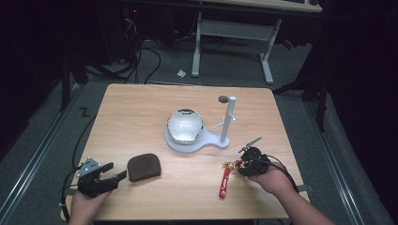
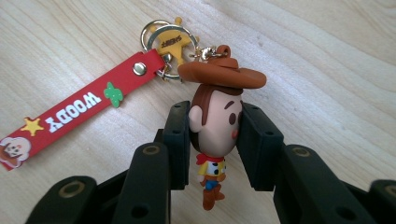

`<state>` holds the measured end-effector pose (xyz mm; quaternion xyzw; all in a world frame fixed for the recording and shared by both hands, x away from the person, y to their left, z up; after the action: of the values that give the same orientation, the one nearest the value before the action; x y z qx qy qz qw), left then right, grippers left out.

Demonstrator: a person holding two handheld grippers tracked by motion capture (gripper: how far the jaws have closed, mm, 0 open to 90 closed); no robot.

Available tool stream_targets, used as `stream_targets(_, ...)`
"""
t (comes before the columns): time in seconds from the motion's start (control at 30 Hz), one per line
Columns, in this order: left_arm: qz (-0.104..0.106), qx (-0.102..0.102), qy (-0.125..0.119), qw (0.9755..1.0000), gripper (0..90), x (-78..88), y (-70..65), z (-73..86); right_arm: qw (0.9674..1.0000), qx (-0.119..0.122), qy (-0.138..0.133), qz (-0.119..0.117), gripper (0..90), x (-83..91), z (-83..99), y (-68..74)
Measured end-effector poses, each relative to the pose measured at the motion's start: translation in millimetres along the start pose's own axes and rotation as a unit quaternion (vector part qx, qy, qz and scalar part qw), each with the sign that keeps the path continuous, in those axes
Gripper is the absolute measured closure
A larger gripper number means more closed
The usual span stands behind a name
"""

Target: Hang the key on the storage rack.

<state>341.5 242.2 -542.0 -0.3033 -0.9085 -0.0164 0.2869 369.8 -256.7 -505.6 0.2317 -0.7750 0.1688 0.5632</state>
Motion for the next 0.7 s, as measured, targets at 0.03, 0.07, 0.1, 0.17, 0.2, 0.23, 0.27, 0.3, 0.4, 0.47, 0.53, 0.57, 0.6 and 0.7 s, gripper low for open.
stream_targets(0.03,0.000,0.000,0.000,1.0000,30.4,0.1,0.1,0.0,1.0000,-0.004,-0.001,-0.003,66.5,2.2,0.3,0.3)
stream_targets(0.07,0.000,0.000,-0.001,1.0000,30.4,0.2,0.1,0.0,1.0000,0.001,-0.003,-0.004,66.5,4.3,0.7,-0.7)
stream_targets(0.1,-0.001,0.000,-0.002,1.0000,30.4,0.2,0.1,0.0,1.0000,-0.004,-0.002,-0.006,66.5,6.3,1.2,0.0)
stream_targets(0.17,-0.001,-0.001,-0.003,1.0000,30.4,0.1,0.1,0.0,1.0000,0.001,-0.001,-0.007,66.5,10.1,2.3,0.1)
stream_targets(0.2,-0.001,-0.001,-0.003,1.0000,30.4,0.1,0.1,0.0,1.0000,0.002,0.001,-0.008,66.5,12.0,2.9,0.2)
stream_targets(0.23,0.000,0.001,-0.004,1.0000,30.4,0.1,0.4,0.3,1.0000,0.003,0.002,-0.007,66.5,13.7,3.3,0.2)
stream_targets(0.27,0.002,0.002,-0.004,1.0000,30.4,0.2,0.3,0.5,0.9999,0.006,0.001,-0.008,66.4,15.4,3.6,-0.4)
stream_targets(0.3,0.004,0.002,-0.005,1.0000,30.2,0.1,-0.1,0.5,0.9999,0.004,0.002,-0.010,66.5,17.7,3.9,-0.5)
stream_targets(0.4,0.003,-0.001,-0.003,1.0000,30.1,-0.2,-1.6,0.4,0.9999,0.005,0.004,-0.009,66.4,23.9,4.4,-1.1)
stream_targets(0.47,0.003,-0.002,-0.003,1.0000,30.1,-0.3,-2.4,0.5,0.9999,0.007,0.005,-0.010,66.5,27.7,4.5,-1.3)
stream_targets(0.53,0.003,-0.002,-0.002,1.0000,30.1,-0.5,-3.2,0.8,0.9999,0.008,0.006,-0.014,66.4,31.4,4.2,-0.7)
stream_targets(0.57,0.003,-0.002,-0.002,1.0000,30.1,-0.5,-3.2,0.8,0.9999,0.008,0.006,-0.014,66.4,31.4,4.2,-0.7)
stream_targets(0.6,0.003,-0.001,-0.001,1.0000,30.1,-0.8,-3.4,1.2,0.9996,0.007,0.012,-0.024,66.4,35.2,4.1,0.7)
stream_targets(0.7,0.003,0.000,0.001,1.0000,30.1,-1.7,-3.1,1.8,0.9996,0.008,0.019,-0.018,66.4,42.2,3.1,1.6)
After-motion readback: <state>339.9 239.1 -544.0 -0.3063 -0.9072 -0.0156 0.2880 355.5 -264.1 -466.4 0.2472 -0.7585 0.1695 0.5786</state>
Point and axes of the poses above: each handheld gripper's, and its own axes: x roughly backward along the jaws, z roughly out of its underside, y roughly to its left, the point moved 3 cm from there along -x, roughly forward along the jaws, and after that the axes turned 3 degrees about -x, right-handed, at the moved point
